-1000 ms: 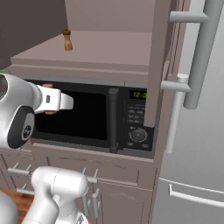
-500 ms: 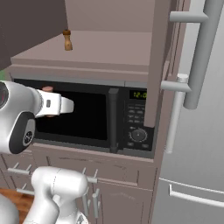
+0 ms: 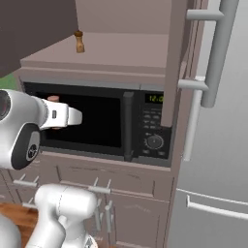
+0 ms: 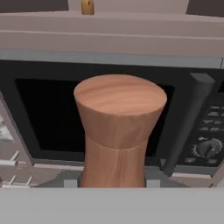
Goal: Take 2 condiments from the cabinet and move them on the counter near the stove.Make sure the condiments are lined up with each other, next to each other.
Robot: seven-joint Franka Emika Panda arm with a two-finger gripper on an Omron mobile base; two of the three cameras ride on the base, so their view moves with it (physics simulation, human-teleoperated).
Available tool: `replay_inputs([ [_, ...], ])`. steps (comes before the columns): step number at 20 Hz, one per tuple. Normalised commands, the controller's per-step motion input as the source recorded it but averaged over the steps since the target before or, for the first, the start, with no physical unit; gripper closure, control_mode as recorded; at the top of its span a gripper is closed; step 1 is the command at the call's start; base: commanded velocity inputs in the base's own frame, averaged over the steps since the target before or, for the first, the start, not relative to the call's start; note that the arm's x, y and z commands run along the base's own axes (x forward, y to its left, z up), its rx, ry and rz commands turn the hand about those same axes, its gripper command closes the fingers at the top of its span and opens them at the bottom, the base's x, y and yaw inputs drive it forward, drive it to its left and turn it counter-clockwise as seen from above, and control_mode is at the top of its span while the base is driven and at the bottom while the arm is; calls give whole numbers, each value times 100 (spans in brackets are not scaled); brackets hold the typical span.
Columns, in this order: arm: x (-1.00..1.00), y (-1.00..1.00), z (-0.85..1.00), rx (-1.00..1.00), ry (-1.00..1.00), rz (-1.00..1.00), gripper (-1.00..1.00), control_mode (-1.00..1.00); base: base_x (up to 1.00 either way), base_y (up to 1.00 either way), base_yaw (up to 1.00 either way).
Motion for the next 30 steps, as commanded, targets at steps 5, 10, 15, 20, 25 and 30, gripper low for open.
replay_inputs([
  [5,0,0,0,0,0,0,100,100,-100,0,0],
  [10,0,0,0,0,0,0,100,100,-80,2,4],
  [15,0,0,0,0,0,0,100,100,-34,6,34],
  [20,0,0,0,0,0,0,100,100,-34,10,92],
  [25,0,0,0,0,0,0,100,100,-20,2,100],
  [30,0,0,0,0,0,0,100,100,-25,1,100],
])
